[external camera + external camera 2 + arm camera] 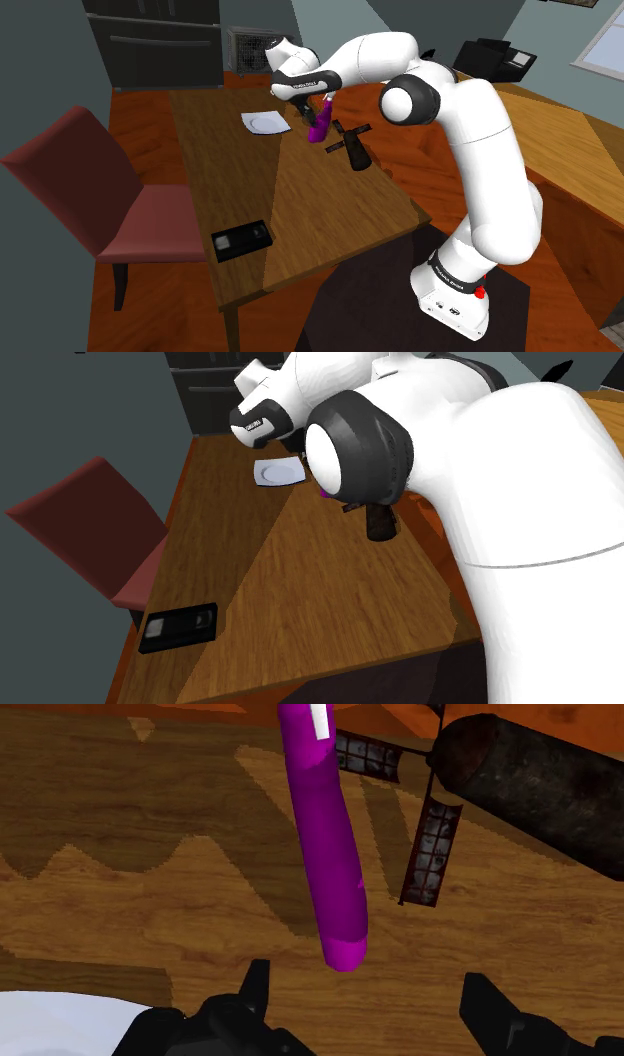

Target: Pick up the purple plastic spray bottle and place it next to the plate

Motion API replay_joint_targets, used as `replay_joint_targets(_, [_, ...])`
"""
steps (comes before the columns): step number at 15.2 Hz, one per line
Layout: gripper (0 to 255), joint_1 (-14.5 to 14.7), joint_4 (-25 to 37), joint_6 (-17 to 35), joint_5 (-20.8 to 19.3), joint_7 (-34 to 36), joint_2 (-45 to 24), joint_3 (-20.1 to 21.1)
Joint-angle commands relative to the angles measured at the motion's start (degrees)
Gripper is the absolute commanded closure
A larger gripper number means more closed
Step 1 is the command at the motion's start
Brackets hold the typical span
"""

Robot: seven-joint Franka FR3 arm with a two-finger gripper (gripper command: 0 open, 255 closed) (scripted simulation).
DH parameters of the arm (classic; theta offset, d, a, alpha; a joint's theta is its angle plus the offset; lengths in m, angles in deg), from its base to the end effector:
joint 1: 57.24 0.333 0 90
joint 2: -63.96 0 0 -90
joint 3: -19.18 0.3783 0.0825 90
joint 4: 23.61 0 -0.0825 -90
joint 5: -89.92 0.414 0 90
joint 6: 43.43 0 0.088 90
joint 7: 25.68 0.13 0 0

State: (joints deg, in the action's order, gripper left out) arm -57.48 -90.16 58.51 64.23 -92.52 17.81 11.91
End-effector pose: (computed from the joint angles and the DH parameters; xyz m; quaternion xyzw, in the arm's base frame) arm 0.8022 -0.1226 0.3253 0.7934 0.5442 -0.2257 0.1530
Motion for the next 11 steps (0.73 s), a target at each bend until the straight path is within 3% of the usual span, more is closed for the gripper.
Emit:
replay_joint_targets(1, [0,0.64,2.96,-2.79,0.30,-0.52,-0.27,0.15])
replay_joint_targets(3, [0,1.43,6.72,-6.19,0.61,-1.14,-0.77,0.29])
replay_joint_targets(11, [0,1.43,6.71,-6.18,0.62,-1.14,-0.76,0.28])
